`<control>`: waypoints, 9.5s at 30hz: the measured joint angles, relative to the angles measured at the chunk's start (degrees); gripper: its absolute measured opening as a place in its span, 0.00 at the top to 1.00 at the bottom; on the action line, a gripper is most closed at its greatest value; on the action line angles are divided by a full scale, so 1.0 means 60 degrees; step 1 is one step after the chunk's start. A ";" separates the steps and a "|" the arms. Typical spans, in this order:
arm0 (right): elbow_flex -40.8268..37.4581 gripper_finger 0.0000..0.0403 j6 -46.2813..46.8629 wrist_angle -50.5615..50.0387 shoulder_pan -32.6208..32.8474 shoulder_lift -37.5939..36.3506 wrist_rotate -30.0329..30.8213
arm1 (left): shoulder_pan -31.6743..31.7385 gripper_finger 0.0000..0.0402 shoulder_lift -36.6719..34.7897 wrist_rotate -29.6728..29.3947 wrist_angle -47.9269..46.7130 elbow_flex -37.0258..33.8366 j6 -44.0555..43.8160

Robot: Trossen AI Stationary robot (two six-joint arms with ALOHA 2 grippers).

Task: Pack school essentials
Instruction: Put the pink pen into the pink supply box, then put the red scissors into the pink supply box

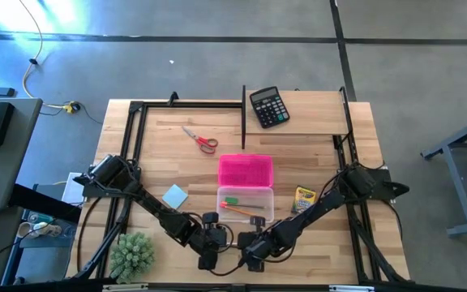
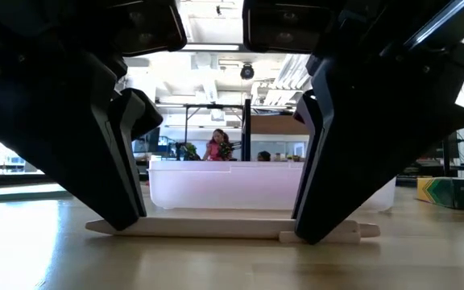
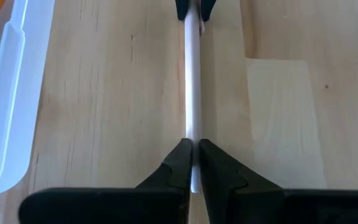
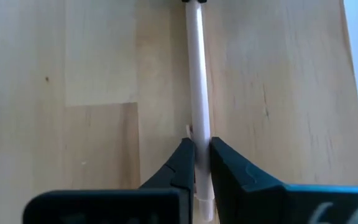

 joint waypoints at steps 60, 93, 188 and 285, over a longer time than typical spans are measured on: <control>0.0647 0.96 -0.0387 -0.3999 -0.0981 -0.1749 0.2351 | 0.0106 0.98 -0.2595 -0.1045 -0.3753 0.0007 0.0146; 0.0556 0.58 -0.2524 -0.5685 -0.2675 -0.2608 0.1165 | 0.1191 0.74 -0.3421 -0.1504 -0.4710 0.0007 0.0080; 0.0560 0.58 -0.2838 -0.8794 -0.4427 -0.7915 0.3774 | 1.0189 0.64 -0.0901 0.2128 -0.4414 0.0019 1.1628; 0.0560 0.58 -0.2518 -0.8779 -0.4424 -0.7909 0.3778 | 0.5555 0.98 -0.2535 0.0417 -0.6535 0.3158 0.6835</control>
